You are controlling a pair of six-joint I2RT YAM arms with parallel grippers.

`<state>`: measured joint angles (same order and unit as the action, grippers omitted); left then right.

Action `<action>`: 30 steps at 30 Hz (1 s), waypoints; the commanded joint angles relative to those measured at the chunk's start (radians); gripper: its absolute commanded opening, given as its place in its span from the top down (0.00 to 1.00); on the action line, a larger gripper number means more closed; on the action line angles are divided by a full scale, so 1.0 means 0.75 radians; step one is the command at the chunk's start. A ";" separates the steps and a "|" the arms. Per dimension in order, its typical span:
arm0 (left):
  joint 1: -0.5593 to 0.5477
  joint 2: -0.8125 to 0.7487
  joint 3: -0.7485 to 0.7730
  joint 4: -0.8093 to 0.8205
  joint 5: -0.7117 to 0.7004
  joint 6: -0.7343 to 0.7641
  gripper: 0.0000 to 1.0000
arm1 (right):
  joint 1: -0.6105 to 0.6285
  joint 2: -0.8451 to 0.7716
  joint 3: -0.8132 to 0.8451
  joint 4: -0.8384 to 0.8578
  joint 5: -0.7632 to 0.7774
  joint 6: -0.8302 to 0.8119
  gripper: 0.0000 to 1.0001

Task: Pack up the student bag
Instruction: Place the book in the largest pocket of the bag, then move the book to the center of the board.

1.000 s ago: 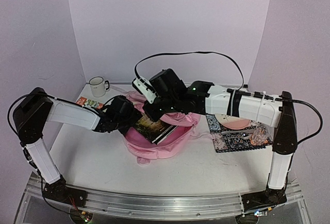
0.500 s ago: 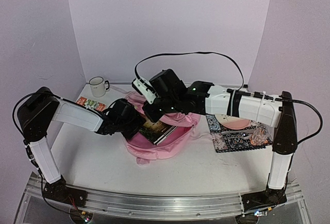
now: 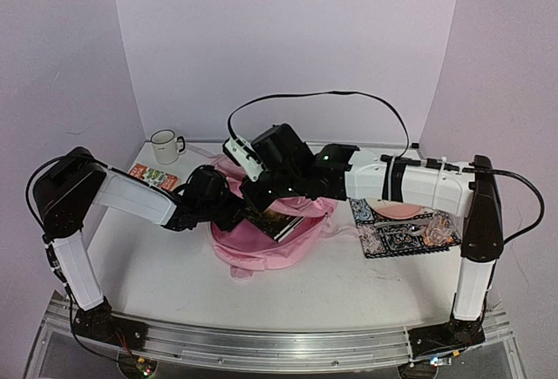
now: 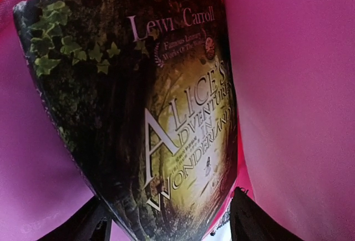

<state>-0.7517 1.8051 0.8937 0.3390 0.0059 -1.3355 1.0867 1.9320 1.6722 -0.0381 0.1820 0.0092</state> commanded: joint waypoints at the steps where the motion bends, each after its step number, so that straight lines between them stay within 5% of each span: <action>1: -0.004 -0.138 -0.127 0.162 -0.062 0.041 0.22 | 0.033 -0.010 -0.035 0.126 0.084 0.024 1.00; 10: 0.007 -0.477 -0.475 0.127 -0.135 0.128 0.18 | 0.023 -0.020 -0.145 0.131 0.110 0.085 0.99; 17: 0.134 -0.682 -0.594 -0.105 -0.105 0.193 0.16 | 0.019 0.002 -0.201 0.135 0.116 0.122 0.97; 24: 0.332 -0.672 -0.303 -0.629 -0.196 0.468 0.01 | 0.019 -0.003 -0.276 0.165 0.018 0.133 0.93; 30: 0.514 -0.507 -0.030 -0.797 -0.222 0.630 0.00 | 0.019 -0.014 -0.338 0.182 -0.047 0.154 0.87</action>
<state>-0.4463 1.3521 0.7439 -0.1309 -0.1255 -0.9928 1.1061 1.9320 1.4450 0.0936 0.1775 0.1023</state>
